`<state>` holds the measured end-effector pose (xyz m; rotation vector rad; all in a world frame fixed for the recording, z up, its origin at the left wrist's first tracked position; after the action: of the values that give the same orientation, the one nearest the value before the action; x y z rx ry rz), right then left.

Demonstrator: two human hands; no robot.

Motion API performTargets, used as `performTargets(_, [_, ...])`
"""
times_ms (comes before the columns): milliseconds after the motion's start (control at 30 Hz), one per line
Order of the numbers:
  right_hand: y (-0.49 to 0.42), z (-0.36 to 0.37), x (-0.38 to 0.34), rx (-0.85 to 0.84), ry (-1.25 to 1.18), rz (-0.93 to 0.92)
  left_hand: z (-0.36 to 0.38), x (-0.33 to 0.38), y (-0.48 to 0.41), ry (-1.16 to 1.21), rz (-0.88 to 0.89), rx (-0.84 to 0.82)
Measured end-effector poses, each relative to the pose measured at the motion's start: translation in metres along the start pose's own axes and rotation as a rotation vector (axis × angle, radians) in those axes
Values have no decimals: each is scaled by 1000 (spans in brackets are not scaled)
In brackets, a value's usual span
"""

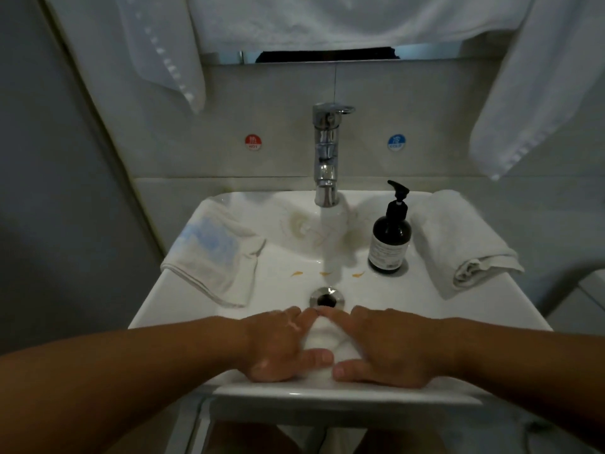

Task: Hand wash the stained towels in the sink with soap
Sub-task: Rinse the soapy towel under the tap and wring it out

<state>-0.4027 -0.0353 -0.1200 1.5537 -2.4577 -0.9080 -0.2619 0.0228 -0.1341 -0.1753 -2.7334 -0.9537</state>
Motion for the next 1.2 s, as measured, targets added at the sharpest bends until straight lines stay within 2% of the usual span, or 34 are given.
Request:
performTargets(233, [-15, -2, 9, 72, 76, 78, -13, 1, -16, -123, -50, 122])
performTargets(367, [-18, -11, 12, 156, 88, 24, -19, 11, -12, -188, 20, 123])
performTargets(567, [-18, -14, 14, 173, 54, -14, -17, -3, -25, -100, -21, 138])
performTargets(700, [-17, -12, 17, 196, -62, -30, -17, -11, -21, 68, 12, 210])
performTargets(800, [-8, -31, 21, 416, -89, -69, -40, -22, -5, 308, 98, 392])
performTargets(900, [14, -67, 27, 763, -93, -26, -71, -40, 22, 858, 222, 704])
performTargets(933, [20, -75, 28, 860, -105, -1, -73, -45, 25, 1085, 256, 727])
performTargets(1000, [26, -80, 25, 993, -151, 16, -69, -42, 24, 1405, 290, 624])
performTargets(1067, [20, -73, 22, 963, -211, 2, -68, -34, 25, 1433, 317, 576])
performTargets(1133, [10, -63, 21, 785, -314, -4, -73, -31, 29, 1325, 343, 653])
performTargets(1200, [4, -64, 20, 671, -296, -6, -78, -31, 34, 1175, 340, 734])
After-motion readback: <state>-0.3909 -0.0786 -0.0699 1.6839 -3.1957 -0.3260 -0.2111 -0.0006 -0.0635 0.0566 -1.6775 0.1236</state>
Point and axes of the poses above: each hand's wrist, its own y-axis away from the middle knuckle, its own z-axis out of the palm, x = y × z, the point moved 6 cm from there along -y, towards the middle knuckle, and after that the axes turned 6 degrees about -x, right-handed, at the moved point
